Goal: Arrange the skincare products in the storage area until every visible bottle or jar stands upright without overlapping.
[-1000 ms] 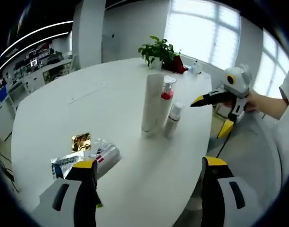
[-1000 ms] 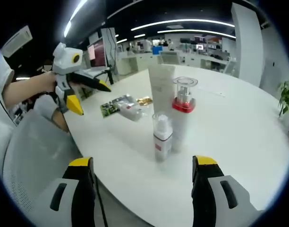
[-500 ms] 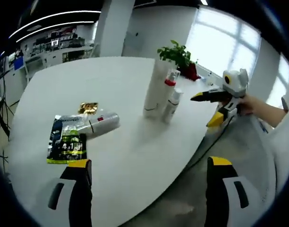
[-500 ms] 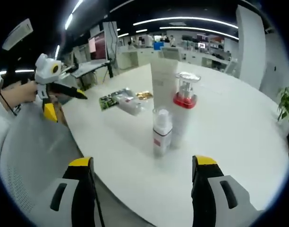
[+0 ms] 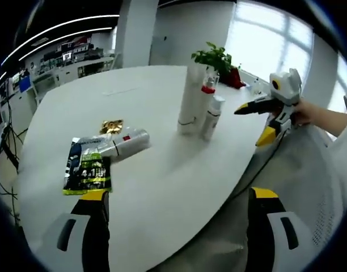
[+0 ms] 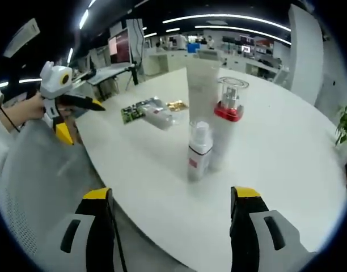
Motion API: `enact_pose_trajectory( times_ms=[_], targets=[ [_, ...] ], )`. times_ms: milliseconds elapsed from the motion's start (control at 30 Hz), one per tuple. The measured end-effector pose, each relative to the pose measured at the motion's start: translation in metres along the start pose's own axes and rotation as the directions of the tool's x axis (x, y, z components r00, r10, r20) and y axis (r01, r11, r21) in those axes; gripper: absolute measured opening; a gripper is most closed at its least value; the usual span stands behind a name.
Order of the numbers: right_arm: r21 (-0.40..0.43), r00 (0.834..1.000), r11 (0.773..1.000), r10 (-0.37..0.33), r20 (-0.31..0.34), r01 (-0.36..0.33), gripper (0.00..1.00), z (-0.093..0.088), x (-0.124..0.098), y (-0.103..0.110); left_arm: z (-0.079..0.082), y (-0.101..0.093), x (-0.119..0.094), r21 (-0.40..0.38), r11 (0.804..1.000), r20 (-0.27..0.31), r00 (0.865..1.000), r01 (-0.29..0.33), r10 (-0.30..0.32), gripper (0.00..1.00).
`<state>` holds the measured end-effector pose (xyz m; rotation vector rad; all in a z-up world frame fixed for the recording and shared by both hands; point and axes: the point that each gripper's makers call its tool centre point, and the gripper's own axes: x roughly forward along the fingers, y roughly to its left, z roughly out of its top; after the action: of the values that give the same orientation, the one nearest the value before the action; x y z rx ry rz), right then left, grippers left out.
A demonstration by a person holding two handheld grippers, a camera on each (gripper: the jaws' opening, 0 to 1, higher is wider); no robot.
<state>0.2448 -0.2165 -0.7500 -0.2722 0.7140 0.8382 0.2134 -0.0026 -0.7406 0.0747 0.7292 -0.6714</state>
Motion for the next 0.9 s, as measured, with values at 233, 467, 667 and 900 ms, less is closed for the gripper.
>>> enact_pose_trajectory(
  times_ms=[233,467,667,900],
  targets=[
    [-0.015,1.000,1.000,0.009,-0.022,-0.009,0.84,-0.004,0.002,0.004,-0.002,0.010,-0.001,-0.002,1.000,0.004,1.000,-0.019,0.019,0.97],
    [-0.043,0.998,0.999,0.027,-0.051,-0.029,0.83,-0.007,0.005,0.011,0.001,0.009,-0.001,0.034,0.999,0.013,1.000,-0.021,0.021,0.98],
    [-0.121,0.994,0.990,0.067,-0.081,-0.076,0.82,-0.004,0.011,0.026,0.003,0.015,-0.004,0.014,0.999,0.024,0.999,-0.042,0.042,0.98],
    [-0.184,0.980,0.971,0.128,-0.153,-0.155,0.81,-0.013,0.018,0.043,0.003,0.018,-0.004,0.034,0.998,0.034,0.998,-0.049,0.048,0.98]
  ],
)
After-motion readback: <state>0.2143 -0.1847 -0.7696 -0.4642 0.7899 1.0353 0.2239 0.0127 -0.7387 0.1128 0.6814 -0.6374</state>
